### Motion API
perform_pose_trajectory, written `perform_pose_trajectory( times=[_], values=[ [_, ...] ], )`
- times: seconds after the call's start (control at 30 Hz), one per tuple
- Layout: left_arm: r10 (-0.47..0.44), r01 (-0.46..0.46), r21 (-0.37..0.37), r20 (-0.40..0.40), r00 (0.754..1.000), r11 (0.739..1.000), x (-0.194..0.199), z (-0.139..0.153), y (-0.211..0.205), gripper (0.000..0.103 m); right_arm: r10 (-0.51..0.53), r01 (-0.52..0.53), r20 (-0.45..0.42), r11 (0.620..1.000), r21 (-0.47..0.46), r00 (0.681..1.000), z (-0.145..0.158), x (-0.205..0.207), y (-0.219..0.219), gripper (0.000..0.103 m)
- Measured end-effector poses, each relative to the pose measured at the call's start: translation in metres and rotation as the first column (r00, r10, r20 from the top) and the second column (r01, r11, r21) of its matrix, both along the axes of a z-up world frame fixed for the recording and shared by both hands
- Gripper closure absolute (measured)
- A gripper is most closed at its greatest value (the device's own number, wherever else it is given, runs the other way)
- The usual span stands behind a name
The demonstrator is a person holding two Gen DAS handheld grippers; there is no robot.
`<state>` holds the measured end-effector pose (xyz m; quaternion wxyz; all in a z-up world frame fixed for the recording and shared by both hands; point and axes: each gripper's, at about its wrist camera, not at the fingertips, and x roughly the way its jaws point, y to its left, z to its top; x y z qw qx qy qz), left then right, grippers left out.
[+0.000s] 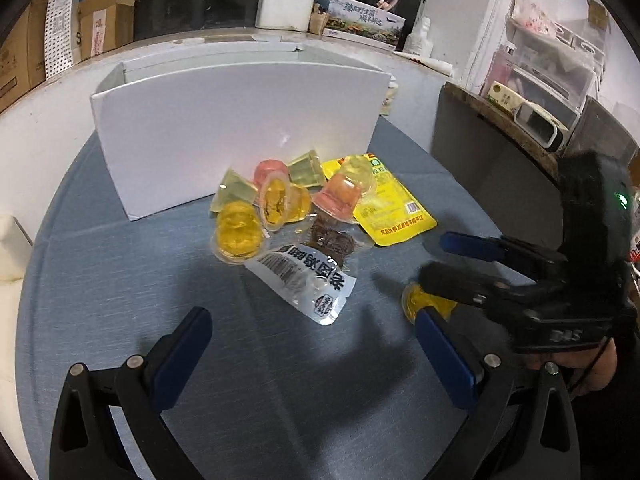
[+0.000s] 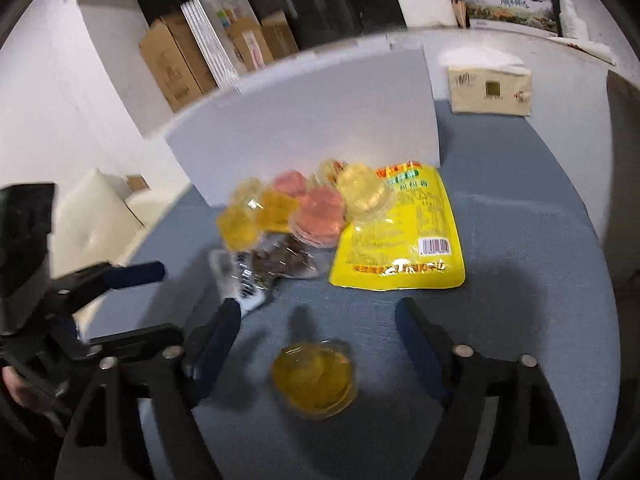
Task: Organize snacks
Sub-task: 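Grasp a yellow jelly cup with the right gripper, then grasp the clear meat-snack pouch with the left gripper while the right gripper holds the jelly cup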
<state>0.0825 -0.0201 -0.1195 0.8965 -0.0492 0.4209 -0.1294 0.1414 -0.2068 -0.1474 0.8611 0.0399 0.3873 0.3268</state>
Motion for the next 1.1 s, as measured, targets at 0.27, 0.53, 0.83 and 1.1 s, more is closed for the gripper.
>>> perform_pose_trajectory(
  times=[0.27, 0.53, 0.83, 1.1],
  values=[
    [0.009, -0.009, -0.007, -0.012, 1.0, 1.0, 0.001, -0.003, 0.003, 0.0, 0.044, -0.037, 0.069, 0.995, -0.092, 0.997, -0.004, -0.027, 0.006, 0.025],
    [-0.009, 0.01, 0.02, -0.034, 0.999, 1.0, 0.009, -0.014, -0.004, 0.0, 0.062, -0.056, 0.052, 0.992, -0.115, 0.997, -0.01, -0.027, 0.002, 0.066],
    [-0.044, 0.051, 0.121, -0.064, 0.997, 0.991, 0.056, -0.034, -0.027, 0.0, -0.007, 0.011, 0.094, 0.999, -0.042, 0.996, 0.014, -0.038, -0.031, 0.067],
    [0.002, 0.004, 0.178, -0.033, 0.999, 0.984, 0.063, -0.027, -0.03, 0.048, -0.037, 0.037, 0.09, 0.999, -0.004, 0.995, 0.019, -0.039, -0.043, 0.067]
  ],
)
